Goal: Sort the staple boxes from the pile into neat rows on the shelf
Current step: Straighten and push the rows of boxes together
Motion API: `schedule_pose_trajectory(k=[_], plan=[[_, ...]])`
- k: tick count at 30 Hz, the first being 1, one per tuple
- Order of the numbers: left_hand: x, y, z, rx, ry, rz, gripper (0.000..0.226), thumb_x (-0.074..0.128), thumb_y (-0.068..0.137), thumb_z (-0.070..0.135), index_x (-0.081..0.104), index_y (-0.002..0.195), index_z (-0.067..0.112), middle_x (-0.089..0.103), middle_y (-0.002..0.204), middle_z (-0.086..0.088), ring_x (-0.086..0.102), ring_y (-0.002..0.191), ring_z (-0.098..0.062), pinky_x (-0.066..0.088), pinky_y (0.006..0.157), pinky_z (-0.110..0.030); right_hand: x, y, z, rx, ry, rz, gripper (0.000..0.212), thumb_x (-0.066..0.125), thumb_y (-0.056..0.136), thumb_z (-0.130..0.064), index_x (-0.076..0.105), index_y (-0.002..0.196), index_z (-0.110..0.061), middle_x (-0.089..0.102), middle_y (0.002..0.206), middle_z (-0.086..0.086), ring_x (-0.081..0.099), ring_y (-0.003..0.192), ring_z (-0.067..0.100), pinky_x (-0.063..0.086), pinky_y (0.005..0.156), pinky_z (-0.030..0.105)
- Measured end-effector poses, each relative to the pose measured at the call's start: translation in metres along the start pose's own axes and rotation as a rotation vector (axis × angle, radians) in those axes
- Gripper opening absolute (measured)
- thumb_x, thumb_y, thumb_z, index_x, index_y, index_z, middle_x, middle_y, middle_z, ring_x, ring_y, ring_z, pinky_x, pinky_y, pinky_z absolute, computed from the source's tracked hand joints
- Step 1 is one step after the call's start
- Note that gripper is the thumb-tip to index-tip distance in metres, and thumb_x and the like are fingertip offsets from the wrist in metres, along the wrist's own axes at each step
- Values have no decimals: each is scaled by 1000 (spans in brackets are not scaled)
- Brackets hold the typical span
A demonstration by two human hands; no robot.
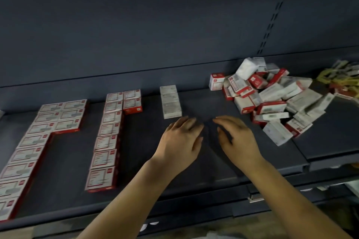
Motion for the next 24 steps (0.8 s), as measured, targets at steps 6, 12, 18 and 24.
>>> schedule_pose_trajectory(k=[6,12,18,24], plan=[[29,36,42,16,2,12,29,56,75,26,72,96,13,70,103,-7,68,96,-29,55,72,-39,-43,2,50,-2,-12,104,32,43,81,-11,69,97,0,68,99,15,62,92,28,41,84,18],[55,64,75,27,-39,-32,27,67,71,16,71,96,7,70,97,-11,67,92,-31,54,75,-41,-79,1,88,8,-60,121,31,44,82,-12,69,97,-1,68,98,13,62,92,27,43,84,22],[74,77,92,46,-77,-51,40,69,74,13,64,113,7,67,109,-9,63,100,-30,52,81,-42,-100,-2,117,84,-65,82,36,50,72,16,67,100,2,67,98,18,63,93,34,43,85,27],[81,76,89,19,-67,-136,44,56,89,17,51,133,10,53,133,-7,46,125,-26,36,103,-39,-103,4,127,143,11,-80,39,61,71,20,67,103,-1,68,102,12,62,95,19,40,81,10]])
Point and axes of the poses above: each hand's wrist, its own y-axis towards the middle knuckle, its own x-axis out of the palm, z = x × y, the point moved 1 cm from there along y, towards the middle knuckle
